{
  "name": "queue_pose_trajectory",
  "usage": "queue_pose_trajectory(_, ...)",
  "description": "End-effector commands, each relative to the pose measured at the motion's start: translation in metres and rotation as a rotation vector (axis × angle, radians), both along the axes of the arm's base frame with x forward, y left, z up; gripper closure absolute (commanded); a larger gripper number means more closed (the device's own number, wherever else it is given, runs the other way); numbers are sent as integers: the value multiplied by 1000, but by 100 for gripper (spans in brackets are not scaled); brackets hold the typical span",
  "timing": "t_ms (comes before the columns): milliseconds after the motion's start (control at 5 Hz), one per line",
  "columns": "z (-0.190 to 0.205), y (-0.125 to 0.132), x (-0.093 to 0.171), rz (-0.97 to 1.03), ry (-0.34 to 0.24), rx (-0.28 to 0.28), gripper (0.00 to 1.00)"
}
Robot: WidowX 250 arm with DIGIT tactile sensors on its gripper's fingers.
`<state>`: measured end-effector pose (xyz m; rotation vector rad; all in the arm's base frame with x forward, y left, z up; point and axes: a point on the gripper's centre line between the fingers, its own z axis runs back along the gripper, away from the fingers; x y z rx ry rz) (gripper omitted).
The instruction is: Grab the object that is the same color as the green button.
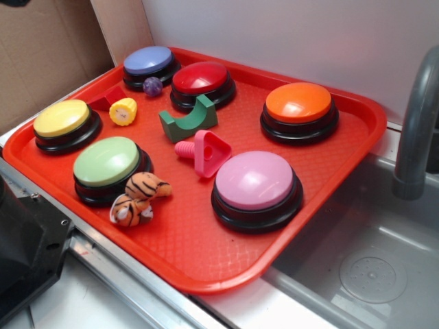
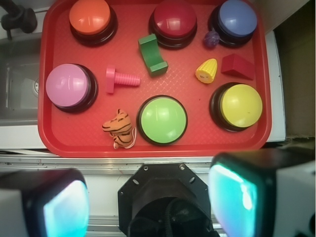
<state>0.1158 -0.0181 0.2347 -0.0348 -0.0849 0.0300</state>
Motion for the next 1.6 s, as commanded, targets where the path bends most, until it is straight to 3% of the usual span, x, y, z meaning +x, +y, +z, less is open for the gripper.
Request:
queue_pose_trajectory(0, 0, 0, 0, 0, 0, 0, 0)
queue_pose_trajectory(200, -15, 1, 23, -27, 7, 36, 0)
queue_pose_trajectory(400, -33, 2, 44, -4, -47, 45, 0)
queue_pose_trajectory(800, -84, 14, 96, 68, -87, 83, 0)
queue_pose_trajectory(1400, -154, 31, 133, 225, -40, 85, 0)
